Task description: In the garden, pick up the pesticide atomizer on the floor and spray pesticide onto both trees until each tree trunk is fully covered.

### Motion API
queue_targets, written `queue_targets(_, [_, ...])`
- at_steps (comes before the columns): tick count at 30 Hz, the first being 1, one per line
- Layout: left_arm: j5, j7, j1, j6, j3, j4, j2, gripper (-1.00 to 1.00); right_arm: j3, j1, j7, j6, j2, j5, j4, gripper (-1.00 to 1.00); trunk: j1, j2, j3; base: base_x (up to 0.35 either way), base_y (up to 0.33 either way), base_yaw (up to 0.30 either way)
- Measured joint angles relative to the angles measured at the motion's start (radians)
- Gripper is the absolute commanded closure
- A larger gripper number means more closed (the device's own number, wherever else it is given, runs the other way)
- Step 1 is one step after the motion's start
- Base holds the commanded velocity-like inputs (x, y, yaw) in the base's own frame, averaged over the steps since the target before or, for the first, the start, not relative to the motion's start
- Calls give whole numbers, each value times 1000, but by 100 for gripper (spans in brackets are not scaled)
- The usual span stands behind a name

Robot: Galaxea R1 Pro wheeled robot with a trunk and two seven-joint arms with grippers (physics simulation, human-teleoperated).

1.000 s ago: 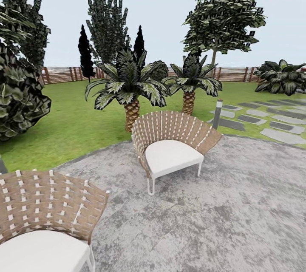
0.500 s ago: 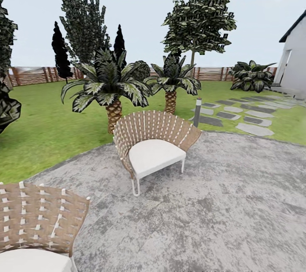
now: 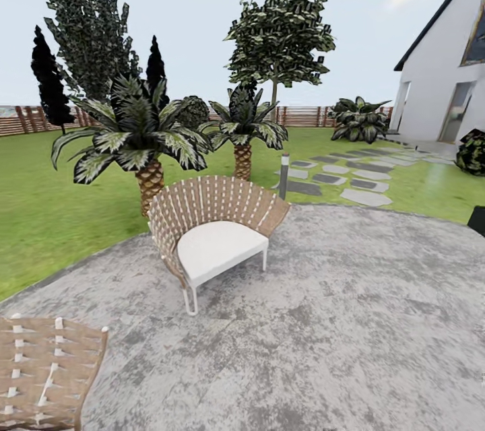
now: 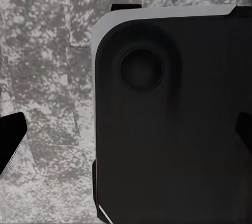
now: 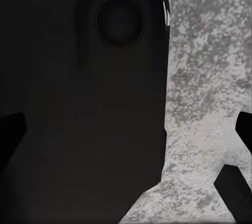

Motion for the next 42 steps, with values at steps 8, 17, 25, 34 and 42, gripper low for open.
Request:
queue_targets(8, [0,0,0,0,0,0,0,-100,0,0,1,0,0,0,0,-100,0,0,0,0,0,-284])
queue_targets(17, [0,0,0,-1,1,0,0,-100,0,0,2,0,0,0,0,-100,0,0,0,0,0,-284])
queue_targets(25, [0,0,0,-2,1,0,0,-100,1,0,3,0,0,0,0,-100,0,0,0,0,0,-283])
queue_targets(34, [0,0,0,-3,1,0,-1,-100,1,0,3,0,1,0,1,-100,0,0,0,0,0,-271])
queue_targets(42, [0,0,0,-3,1,0,-1,-100,1,0,3,0,2,0,1,-100,0,0,0,0,0,-196])
